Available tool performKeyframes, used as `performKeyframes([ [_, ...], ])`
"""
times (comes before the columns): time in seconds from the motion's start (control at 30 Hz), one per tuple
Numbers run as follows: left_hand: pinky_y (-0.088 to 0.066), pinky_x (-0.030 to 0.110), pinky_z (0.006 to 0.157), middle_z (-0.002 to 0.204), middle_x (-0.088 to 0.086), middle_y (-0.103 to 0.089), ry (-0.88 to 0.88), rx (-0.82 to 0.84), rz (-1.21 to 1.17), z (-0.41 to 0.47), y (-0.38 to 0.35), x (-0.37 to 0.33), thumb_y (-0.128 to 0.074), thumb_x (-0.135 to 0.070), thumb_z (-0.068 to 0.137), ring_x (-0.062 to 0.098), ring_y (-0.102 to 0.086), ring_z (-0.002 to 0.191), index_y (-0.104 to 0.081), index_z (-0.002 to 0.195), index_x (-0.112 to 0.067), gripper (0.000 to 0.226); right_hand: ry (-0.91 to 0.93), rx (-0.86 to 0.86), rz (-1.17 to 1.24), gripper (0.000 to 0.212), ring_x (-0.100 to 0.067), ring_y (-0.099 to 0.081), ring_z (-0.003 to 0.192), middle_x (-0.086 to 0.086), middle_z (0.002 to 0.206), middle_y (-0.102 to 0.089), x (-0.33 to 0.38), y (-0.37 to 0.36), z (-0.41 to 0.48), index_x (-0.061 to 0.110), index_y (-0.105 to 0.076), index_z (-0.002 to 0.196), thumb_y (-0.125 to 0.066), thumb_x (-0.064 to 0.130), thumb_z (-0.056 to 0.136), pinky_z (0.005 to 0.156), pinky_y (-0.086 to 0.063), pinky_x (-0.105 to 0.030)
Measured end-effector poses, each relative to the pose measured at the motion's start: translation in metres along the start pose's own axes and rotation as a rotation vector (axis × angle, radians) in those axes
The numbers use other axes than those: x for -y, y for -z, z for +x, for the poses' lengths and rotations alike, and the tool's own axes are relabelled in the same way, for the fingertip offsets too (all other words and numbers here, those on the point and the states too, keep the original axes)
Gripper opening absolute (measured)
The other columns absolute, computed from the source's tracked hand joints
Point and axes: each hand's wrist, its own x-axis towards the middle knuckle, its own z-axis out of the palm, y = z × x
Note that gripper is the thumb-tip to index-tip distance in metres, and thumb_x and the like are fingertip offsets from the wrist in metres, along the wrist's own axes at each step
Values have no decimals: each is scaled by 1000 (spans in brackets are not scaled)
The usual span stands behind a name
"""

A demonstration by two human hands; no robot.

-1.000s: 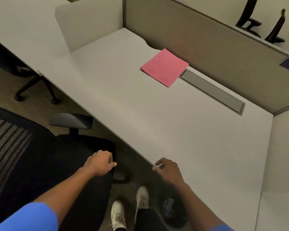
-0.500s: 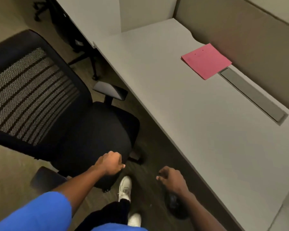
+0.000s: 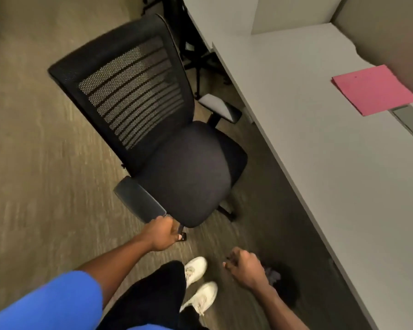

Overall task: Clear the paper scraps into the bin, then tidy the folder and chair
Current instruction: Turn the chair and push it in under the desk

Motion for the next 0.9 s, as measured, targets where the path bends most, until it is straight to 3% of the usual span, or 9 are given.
performKeyframes([
  [0.1,-57,37,75,80,-2,-73,21,-38,-32,-11,6,37,-70,-51,87,22,-71,82,-70,76,-16,37,35,10,-28,34,-21,-70,109,7,112,-74,30,-13,0,31,-67,110,-67,54,85,87,-56,-38],
  [0.23,-43,32,67,78,-3,-68,57,-135,-75,-14,33,74,-72,-46,92,21,-65,78,-56,64,-25,37,90,3,-62,36,-22,-70,110,4,114,-74,73,-28,8,30,-67,119,-66,47,88,89,-57,-38],
  [0.4,-53,33,74,82,-3,-75,49,-258,-173,4,83,116,-75,-44,91,19,-70,81,-66,72,-24,29,222,-51,-204,49,-29,-64,123,-2,133,-65,137,-43,23,26,-54,134,-63,46,90,94,-53,-42],
  [0.57,-56,35,76,80,1,-75,-11,-379,-171,34,155,167,-78,-41,89,25,-73,82,-76,81,-17,25,336,-148,-308,38,-27,-59,122,-1,128,-62,211,-57,51,22,-54,125,-58,40,91,86,-54,-44],
  [0.63,-57,39,74,75,4,-74,-17,-430,-163,42,188,187,-77,-46,88,29,-74,79,-73,76,-14,35,313,-167,-294,47,-26,-56,125,0,132,-60,240,-67,62,22,-53,130,-61,43,89,90,-55,-45],
  [0.77,-54,38,64,74,13,-75,102,-530,-187,53,253,225,-74,-83,69,33,-74,72,-73,77,-6,78,303,-181,-332,71,-31,-43,144,-8,158,-44,283,-100,84,17,-40,150,-63,42,87,111,-46,-48],
  [0.83,-55,38,72,83,10,-74,78,-560,-316,56,279,235,-73,-90,61,30,-72,77,-71,86,-6,87,287,-160,-369,81,-33,-28,156,-12,169,-28,298,-118,92,16,-29,159,-62,39,89,122,-34,-50],
  [0.9,-56,40,90,108,3,-69,29,-555,-503,61,303,241,-78,-87,60,23,-65,98,-66,115,-12,94,248,-121,-401,86,-32,-16,161,-14,173,-17,306,-138,96,14,-20,164,-61,37,92,127,-23,-51],
])
